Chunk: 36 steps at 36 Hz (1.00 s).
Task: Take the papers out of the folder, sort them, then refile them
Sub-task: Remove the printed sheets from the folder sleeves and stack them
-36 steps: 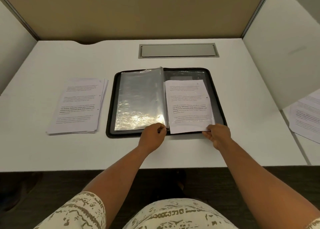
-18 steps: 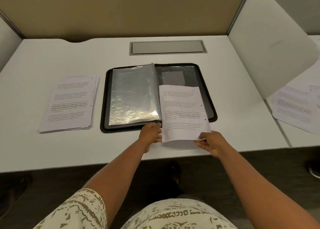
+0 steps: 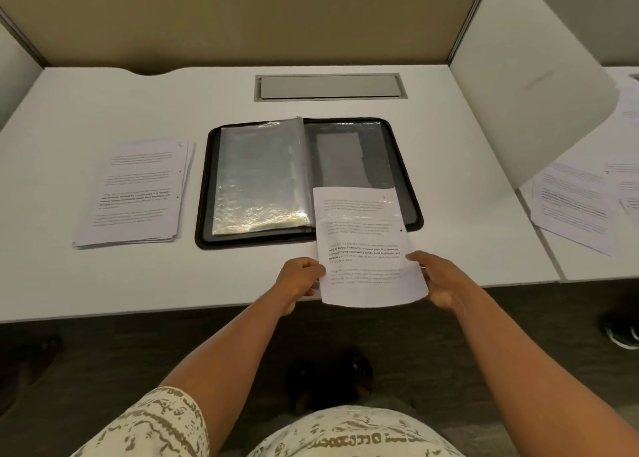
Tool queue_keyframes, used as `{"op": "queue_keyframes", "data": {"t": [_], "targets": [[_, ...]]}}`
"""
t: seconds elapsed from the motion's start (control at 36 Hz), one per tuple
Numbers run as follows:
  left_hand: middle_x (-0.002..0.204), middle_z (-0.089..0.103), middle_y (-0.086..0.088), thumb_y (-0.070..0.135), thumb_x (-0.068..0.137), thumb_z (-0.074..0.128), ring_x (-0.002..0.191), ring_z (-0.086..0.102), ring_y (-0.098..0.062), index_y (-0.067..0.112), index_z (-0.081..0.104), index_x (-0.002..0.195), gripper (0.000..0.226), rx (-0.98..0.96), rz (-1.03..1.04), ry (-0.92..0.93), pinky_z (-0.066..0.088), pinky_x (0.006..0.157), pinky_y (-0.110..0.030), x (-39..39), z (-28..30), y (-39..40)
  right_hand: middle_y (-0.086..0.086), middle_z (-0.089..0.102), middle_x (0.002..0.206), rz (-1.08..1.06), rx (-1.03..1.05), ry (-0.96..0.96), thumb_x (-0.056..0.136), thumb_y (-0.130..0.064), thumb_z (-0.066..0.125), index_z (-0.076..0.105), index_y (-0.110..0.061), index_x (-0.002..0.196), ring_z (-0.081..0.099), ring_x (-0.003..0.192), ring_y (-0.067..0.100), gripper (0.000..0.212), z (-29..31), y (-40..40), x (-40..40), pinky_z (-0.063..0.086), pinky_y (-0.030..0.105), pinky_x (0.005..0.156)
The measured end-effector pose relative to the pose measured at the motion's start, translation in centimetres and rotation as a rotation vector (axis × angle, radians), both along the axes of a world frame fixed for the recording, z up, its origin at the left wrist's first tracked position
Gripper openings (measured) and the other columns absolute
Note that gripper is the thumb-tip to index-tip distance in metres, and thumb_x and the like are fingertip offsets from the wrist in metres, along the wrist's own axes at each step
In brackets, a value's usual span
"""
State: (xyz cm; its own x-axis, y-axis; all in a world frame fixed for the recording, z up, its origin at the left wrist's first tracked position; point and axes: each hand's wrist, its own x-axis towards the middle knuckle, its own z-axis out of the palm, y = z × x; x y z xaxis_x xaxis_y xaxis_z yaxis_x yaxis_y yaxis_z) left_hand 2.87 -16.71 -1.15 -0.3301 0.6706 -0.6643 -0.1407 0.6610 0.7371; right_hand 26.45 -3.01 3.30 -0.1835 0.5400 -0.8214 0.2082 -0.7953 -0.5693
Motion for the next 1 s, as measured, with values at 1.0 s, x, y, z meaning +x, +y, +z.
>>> {"op": "queue_keyframes", "data": {"t": [1.0], "targets": [[0.102, 0.074, -0.003, 0.012, 0.096, 0.058, 0.094, 0.072, -0.019, 0.008, 0.066, 0.097, 0.009, 0.151, 0.385, 0.085, 0.06, 0.08, -0.034, 9.5, 3.1, -3.5, 0.007, 0.075, 0.108, 0.546, 0.275, 0.009, 0.094, -0.005, 0.064, 0.064, 0.0, 0.112, 0.072, 0.101, 0.028, 0.019, 1.5, 1.6, 8.2, 0.059, 0.043, 0.087]]}}
